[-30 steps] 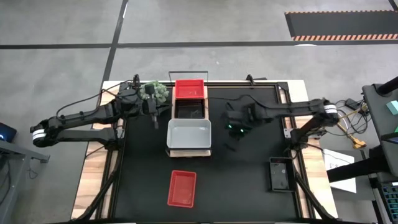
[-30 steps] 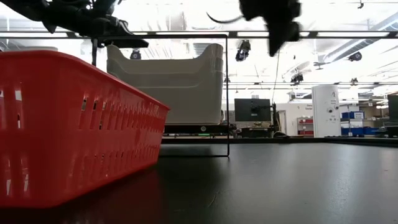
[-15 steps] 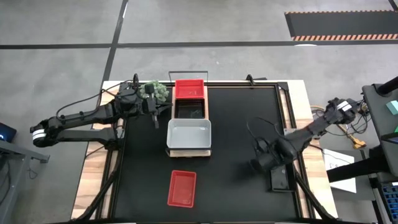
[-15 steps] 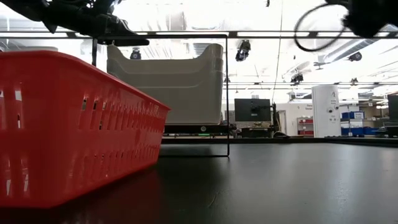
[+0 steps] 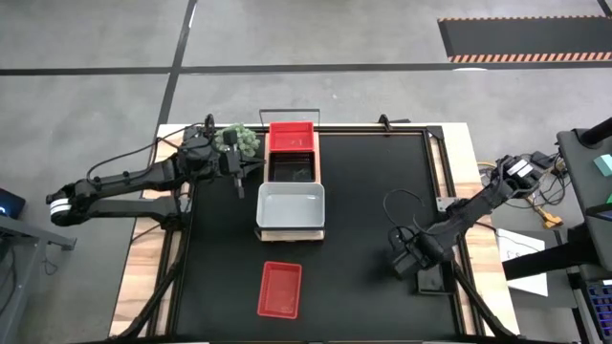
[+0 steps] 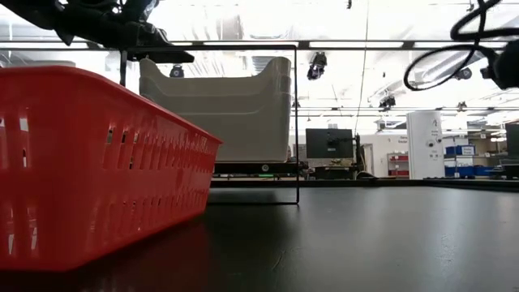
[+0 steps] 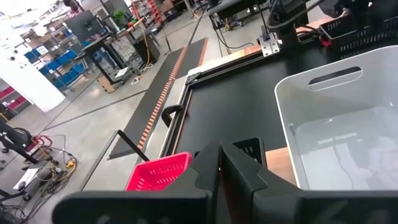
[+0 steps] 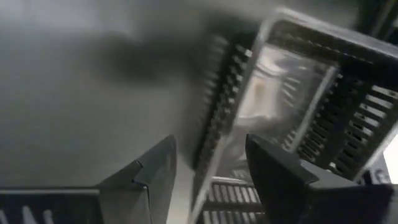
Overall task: Stack baskets on shelf by color
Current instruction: Stack the black bin on top of the other black bin on the shelf
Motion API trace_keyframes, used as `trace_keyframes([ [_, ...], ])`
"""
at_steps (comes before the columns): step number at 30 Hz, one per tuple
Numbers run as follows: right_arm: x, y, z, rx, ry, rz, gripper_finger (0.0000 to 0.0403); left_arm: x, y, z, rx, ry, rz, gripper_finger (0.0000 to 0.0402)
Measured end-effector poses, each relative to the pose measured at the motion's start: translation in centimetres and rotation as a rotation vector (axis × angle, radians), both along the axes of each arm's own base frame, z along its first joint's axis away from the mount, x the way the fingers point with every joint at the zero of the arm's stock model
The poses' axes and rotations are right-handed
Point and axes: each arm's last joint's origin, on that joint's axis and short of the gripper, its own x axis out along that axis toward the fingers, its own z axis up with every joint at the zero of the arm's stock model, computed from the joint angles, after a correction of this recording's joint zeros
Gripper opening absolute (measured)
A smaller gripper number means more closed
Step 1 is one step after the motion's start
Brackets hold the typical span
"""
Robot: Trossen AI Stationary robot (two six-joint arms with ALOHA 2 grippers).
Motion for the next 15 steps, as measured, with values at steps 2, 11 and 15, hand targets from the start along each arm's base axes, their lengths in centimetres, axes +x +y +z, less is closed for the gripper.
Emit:
trace_keyframes([
  [2, 0.0, 0.1, -0.5, 0.007, 0.040, -0.002, 0.0179, 0.0, 0.0, -0.1, -0.001, 0.001, 0.000, 0.0000],
  [11, 0.3, 0.3, -1.7, -0.006, 0.072, 0.078, 0.0106, 0.0, 0.0, -0.1, 0.002, 0.003, -0.001, 0.0000],
  [15, 0.4, 0.3, -1.6, 0.006, 0.062, 0.119, 0.0035, 0.0, 0.0, -0.1, 0.002, 0.003, 0.000, 0.0000],
])
